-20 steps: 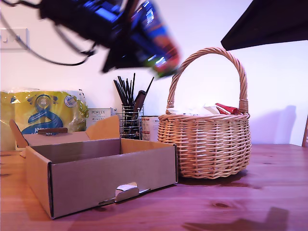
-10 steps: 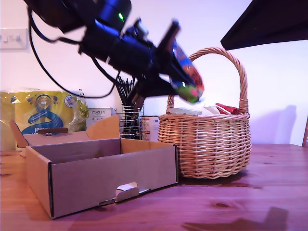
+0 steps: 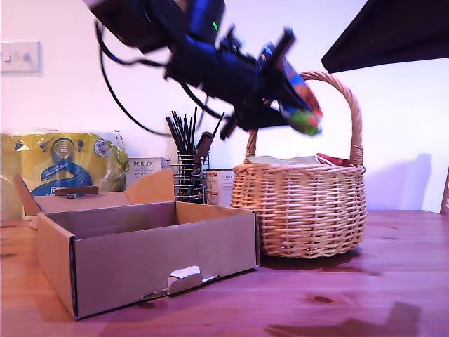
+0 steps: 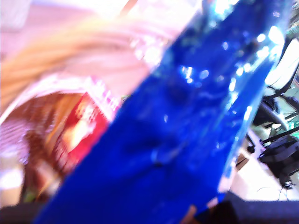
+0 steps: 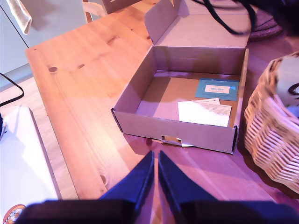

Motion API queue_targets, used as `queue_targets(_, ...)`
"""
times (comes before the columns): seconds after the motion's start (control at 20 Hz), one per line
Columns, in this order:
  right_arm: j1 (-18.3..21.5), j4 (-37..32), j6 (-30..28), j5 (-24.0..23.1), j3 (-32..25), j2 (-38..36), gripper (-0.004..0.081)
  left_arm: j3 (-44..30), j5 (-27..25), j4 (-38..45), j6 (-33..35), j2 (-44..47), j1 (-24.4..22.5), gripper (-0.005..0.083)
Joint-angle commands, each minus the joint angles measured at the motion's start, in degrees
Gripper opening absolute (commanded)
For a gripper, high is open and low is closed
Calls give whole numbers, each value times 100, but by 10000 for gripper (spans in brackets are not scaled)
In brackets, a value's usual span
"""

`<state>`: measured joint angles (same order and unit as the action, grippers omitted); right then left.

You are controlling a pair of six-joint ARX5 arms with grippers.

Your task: Move the bags of Easter eggs from the cardboard box on the left into the woven basket on the right side.

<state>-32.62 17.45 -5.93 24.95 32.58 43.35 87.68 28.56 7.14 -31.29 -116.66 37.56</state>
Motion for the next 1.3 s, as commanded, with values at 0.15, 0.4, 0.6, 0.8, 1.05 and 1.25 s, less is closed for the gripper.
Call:
queue_targets(0.15,13,-37,-15,17,76,-20,-12,-4,-402,-94,-9,-188,125,183)
queue_targets(0.4,13,-35,-15,20,76,-20,-12,-2,-291,-160,306,-181,197,639)
queue_targets(0.6,11,-31,-15,52,76,-20,-12,122,-503,-621,828,11,186,641)
queue_targets(0.8,11,-33,-15,66,76,-22,-12,323,-1029,-1123,1611,343,155,641)
queue_targets(1.05,11,-35,-15,66,76,-24,-12,363,-1589,-1519,2352,804,155,639)
queue_targets(1.25,13,-44,-15,46,76,-24,-12,363,-1768,-2247,2938,1121,155,499)
